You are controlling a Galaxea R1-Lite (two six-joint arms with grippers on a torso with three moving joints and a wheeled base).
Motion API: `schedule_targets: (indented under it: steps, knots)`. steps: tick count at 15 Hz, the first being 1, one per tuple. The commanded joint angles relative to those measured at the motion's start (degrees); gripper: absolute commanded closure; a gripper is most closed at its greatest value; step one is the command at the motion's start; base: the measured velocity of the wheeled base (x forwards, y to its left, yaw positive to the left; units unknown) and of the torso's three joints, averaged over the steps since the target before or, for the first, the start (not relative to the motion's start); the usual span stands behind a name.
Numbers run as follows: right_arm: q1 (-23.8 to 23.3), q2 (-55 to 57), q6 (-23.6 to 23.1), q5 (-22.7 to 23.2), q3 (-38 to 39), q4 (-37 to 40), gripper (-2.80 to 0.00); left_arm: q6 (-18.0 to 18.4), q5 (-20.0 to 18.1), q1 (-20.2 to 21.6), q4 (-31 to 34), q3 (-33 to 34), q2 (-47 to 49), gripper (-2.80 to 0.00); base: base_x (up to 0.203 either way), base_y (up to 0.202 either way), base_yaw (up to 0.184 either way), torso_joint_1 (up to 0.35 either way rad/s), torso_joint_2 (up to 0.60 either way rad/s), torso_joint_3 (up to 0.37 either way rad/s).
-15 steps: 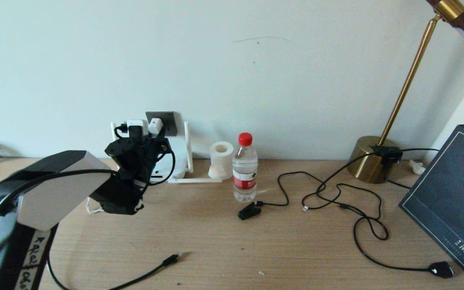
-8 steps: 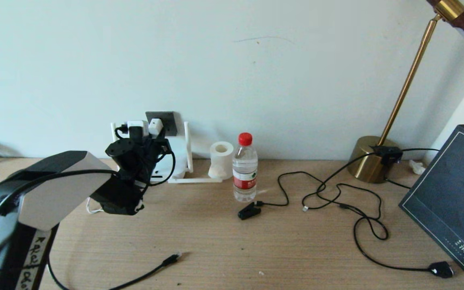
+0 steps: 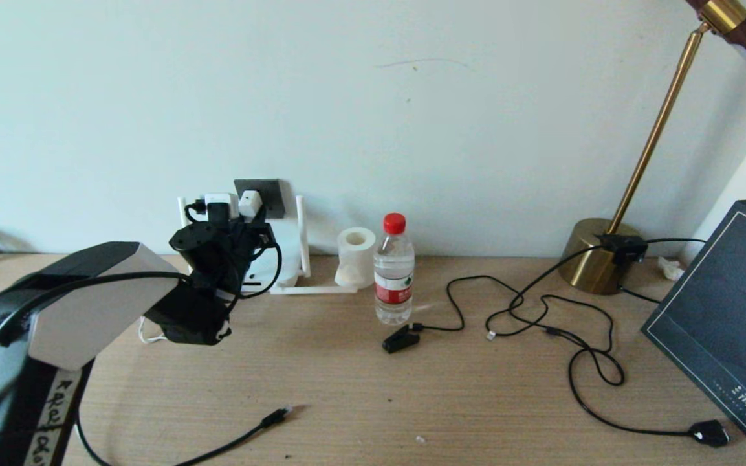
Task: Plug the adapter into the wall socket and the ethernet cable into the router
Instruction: Plug plug into socket
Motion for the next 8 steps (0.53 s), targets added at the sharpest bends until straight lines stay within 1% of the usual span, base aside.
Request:
schedule_targets:
  steps: [1,5,8]
  knots:
    - [-0.01,0.06,-0.03,0.0,0.0,-0.02,0.0,0.04,0.04,-0.01,-0.59,-0.04,-0.33,0.0,0.0,0.0,0.0,0.0,0.0,0.0]
    - [-0.01,0.06,-0.03,0.0,0.0,-0.02,0.0,0.09,0.04,-0.17,-0.31,-0.04,-1.1,0.0,0.0,0.0,0.0,0.0,0.0,0.0]
    - [-0.01,0.06,-0.03,0.0,0.0,-0.02,0.0,0.1,0.04,-0.34,1.13,-0.04,-2.4,0.0,0.0,0.0,0.0,0.0,0.0,0.0]
